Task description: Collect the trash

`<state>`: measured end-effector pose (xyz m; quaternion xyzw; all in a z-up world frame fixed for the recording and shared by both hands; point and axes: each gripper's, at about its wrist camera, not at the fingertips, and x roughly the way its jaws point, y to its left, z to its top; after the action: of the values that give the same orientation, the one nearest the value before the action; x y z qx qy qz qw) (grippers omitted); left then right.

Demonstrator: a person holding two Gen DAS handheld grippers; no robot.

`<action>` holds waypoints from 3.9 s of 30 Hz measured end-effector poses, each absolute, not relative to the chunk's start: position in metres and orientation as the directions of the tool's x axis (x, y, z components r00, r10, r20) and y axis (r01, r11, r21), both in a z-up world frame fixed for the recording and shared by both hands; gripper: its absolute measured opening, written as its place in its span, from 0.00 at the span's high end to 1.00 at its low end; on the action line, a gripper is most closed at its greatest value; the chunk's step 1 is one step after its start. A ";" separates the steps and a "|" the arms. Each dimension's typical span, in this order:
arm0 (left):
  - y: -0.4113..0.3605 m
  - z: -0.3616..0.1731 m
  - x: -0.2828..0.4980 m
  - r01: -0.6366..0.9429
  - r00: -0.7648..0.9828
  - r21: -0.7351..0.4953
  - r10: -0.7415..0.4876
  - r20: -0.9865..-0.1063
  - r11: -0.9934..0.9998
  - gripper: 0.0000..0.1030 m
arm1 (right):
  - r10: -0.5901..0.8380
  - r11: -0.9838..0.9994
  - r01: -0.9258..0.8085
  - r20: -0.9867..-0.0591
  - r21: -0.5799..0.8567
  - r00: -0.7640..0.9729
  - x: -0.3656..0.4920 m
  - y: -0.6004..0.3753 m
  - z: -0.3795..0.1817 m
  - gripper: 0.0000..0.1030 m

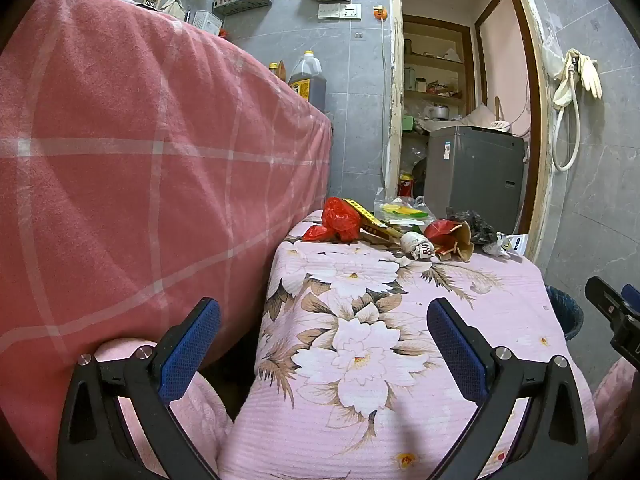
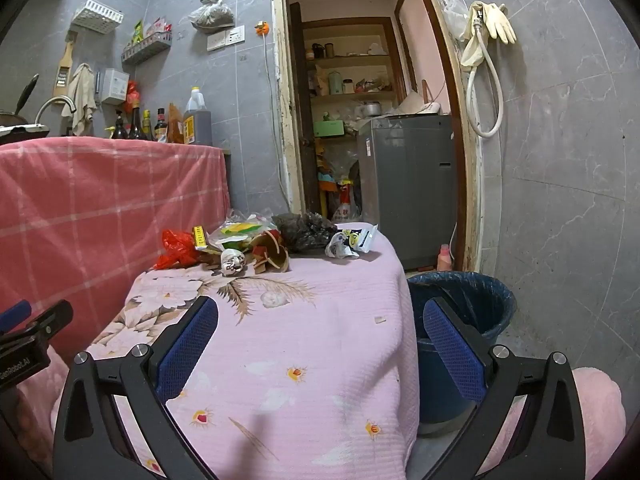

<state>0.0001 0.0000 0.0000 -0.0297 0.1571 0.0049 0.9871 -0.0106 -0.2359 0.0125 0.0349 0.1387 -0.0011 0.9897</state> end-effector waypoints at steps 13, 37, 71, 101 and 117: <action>0.000 0.000 0.000 -0.018 0.951 -0.058 -0.001 -0.310 0.998 0.02 | 0.008 0.997 0.012 -0.272 0.070 0.962 -0.011 -0.236 0.013 0.00; 0.000 0.000 0.000 -0.019 0.951 -0.059 0.000 -0.311 0.998 0.02 | 0.008 0.997 0.012 -0.272 0.073 0.962 -0.011 -0.236 0.013 0.00; 0.000 0.000 0.000 -0.019 0.950 -0.058 0.000 -0.311 0.998 0.02 | 0.009 0.997 0.012 -0.273 0.076 0.962 -0.010 -0.236 0.012 0.00; -0.004 0.004 0.014 -0.026 0.940 -0.050 0.007 -0.340 0.998 0.02 | 0.022 0.998 -0.002 -0.277 0.070 0.961 -0.005 -0.235 0.022 0.00; -0.024 0.029 0.074 -0.001 0.938 -0.024 -0.007 -0.346 1.000 0.02 | 0.035 0.999 -0.027 -0.265 0.035 0.964 0.040 -0.257 0.049 0.00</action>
<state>0.0736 -0.0243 0.0294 -0.0120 0.1756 -0.0016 0.9844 0.0397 -0.2567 0.0493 0.0157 0.1339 0.0155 0.9908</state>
